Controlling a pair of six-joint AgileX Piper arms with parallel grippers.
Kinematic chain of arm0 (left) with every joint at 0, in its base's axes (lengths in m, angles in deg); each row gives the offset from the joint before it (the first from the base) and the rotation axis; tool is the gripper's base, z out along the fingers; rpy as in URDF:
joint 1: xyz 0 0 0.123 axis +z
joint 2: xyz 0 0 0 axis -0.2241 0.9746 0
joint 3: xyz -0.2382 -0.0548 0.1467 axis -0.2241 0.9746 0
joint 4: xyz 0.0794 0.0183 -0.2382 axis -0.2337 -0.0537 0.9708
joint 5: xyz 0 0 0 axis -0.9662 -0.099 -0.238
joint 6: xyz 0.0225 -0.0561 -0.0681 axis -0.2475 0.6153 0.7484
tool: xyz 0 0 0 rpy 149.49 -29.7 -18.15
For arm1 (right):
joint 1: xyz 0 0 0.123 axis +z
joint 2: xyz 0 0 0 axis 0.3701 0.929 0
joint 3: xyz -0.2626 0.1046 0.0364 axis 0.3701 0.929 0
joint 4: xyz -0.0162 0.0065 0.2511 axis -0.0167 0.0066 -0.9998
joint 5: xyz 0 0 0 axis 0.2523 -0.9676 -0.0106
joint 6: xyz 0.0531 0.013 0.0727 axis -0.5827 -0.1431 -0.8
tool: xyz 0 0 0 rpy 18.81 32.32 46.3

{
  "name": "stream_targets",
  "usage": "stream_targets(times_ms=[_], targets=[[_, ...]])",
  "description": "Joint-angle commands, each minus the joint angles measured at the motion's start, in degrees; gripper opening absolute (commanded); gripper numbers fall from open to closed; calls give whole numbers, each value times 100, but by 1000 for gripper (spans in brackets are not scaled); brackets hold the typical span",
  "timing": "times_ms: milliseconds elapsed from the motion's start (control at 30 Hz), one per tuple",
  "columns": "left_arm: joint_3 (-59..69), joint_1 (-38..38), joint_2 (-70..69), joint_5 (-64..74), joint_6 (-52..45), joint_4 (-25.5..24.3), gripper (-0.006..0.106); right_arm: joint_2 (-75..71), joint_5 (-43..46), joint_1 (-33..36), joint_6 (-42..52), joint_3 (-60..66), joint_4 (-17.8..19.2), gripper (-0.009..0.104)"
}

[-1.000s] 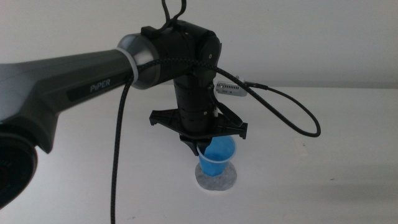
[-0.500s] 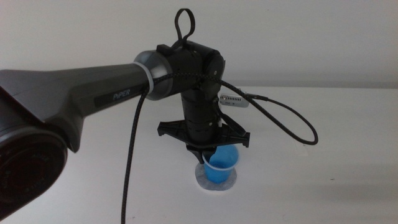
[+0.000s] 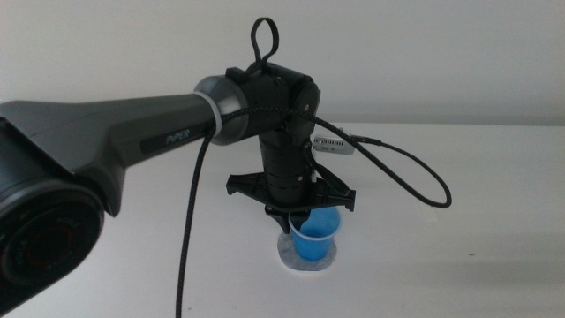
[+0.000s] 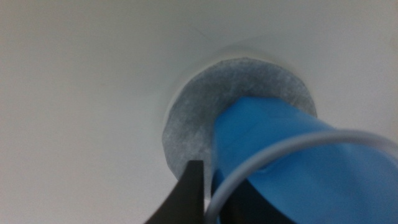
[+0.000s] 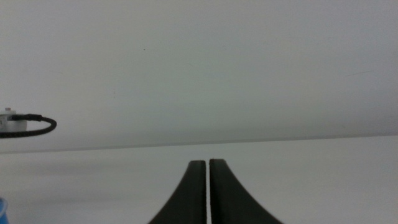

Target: Place an empty cup on a cup mat.

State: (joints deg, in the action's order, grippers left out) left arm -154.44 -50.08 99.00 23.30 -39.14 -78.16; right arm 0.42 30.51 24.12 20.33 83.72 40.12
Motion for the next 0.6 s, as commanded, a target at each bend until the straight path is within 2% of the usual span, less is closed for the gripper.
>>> stream_targets(times_ms=[0,200,300,400,567], targets=[[-31,-19,59,-40,-20,5,18,-207,32,13,6,199,57,-2],[-39,-9,20,220,-124,-163,65,-207,32,13,6,199,57,-2],[-39,-9,-140,369,-105,-388,82,-207,32,13,6,199,57,-2],[-39,-1,-469,502,-71,-495,94,-207,32,13,6,199,57,-2],[-39,-1,-1224,659,-70,-495,94,-207,32,13,6,199,57,-2]])
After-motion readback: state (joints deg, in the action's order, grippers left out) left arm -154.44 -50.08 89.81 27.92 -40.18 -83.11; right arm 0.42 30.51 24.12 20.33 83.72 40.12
